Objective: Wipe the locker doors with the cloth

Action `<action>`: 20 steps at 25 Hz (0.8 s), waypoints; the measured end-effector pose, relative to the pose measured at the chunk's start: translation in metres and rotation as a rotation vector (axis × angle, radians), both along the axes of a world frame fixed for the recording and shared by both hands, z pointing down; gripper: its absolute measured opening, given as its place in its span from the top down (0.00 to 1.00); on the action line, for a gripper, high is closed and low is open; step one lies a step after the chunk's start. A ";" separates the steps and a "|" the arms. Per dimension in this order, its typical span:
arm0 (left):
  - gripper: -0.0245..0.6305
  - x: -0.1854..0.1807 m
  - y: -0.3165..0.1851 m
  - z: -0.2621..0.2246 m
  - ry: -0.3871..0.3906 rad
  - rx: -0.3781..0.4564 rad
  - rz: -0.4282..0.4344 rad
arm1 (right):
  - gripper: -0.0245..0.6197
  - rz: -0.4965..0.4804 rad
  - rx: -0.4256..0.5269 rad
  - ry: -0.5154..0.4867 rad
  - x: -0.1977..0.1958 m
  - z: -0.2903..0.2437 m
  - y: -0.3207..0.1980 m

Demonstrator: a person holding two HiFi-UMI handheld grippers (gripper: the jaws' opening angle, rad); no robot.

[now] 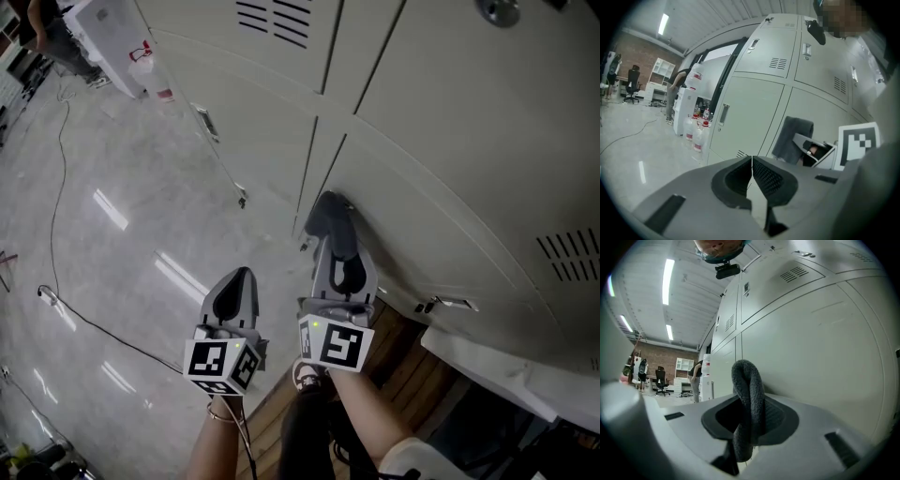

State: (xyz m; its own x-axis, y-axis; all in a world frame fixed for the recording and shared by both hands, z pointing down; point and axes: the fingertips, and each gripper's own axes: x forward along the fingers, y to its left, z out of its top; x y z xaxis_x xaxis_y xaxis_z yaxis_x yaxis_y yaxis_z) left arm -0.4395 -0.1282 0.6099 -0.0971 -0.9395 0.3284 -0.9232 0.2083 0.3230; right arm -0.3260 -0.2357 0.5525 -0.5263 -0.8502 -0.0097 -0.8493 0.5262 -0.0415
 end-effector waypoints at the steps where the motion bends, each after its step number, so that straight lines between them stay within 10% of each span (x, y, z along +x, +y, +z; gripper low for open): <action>1: 0.95 -0.001 -0.002 -0.001 0.001 0.003 0.003 | 0.85 0.004 0.000 0.000 -0.001 0.001 -0.003; 20: 0.95 0.022 0.016 -0.019 0.010 -0.027 0.031 | 0.85 0.105 -0.027 0.004 0.030 -0.001 -0.008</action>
State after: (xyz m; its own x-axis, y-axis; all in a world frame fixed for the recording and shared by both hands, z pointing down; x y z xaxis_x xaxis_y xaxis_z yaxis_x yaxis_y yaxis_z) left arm -0.4179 -0.1121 0.5911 -0.0645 -0.9330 0.3542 -0.9261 0.1882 0.3271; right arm -0.2961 -0.2440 0.5518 -0.4339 -0.9008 0.0155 -0.9001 0.4327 -0.0507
